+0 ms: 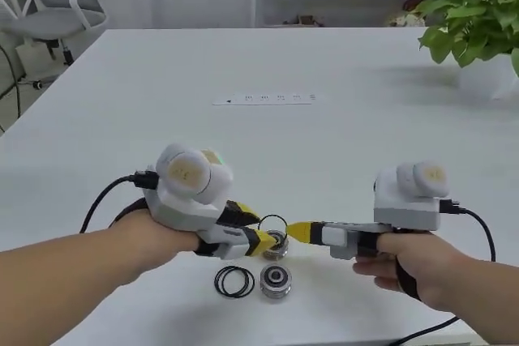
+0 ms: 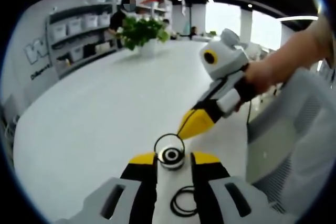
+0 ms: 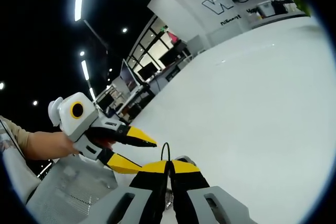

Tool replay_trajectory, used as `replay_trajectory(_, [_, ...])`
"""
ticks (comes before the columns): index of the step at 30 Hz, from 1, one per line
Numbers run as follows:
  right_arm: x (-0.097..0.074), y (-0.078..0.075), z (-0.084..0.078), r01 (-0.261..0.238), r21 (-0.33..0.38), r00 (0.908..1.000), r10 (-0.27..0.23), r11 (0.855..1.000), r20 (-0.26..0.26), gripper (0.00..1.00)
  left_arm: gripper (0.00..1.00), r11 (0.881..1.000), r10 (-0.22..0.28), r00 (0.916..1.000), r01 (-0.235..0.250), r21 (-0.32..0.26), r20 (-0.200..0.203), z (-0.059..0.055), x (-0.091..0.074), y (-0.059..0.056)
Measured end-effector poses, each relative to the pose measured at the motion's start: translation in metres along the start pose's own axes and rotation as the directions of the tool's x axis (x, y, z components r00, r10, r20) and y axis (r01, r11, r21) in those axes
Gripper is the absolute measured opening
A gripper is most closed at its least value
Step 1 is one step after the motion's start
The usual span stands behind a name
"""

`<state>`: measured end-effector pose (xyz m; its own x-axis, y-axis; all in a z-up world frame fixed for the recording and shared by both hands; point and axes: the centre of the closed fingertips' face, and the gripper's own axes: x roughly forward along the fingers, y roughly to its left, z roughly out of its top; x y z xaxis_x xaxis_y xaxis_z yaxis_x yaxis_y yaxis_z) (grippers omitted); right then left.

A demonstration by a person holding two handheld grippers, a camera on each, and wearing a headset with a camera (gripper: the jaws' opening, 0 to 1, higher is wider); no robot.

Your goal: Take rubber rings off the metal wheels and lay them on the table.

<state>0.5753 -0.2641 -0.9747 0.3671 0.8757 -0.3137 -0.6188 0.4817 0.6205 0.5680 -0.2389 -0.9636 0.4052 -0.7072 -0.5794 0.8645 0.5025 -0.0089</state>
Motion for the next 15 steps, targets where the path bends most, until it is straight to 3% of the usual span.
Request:
replay_trajectory(11, [0.003, 0.015, 0.010, -0.027, -0.015, 0.9996, 0.027, 1.000, -0.007, 0.00, 0.31, 1.000, 0.019, 0.9981, -0.018, -0.022, 0.058, 0.008, -0.036, 0.005])
replay_trajectory(15, [0.005, 0.021, 0.011, -0.035, -0.020, 0.9993, 0.035, 0.999, -0.015, 0.00, 0.35, 0.999, 0.021, 0.9977, -0.019, -0.037, 0.065, 0.006, -0.047, 0.003])
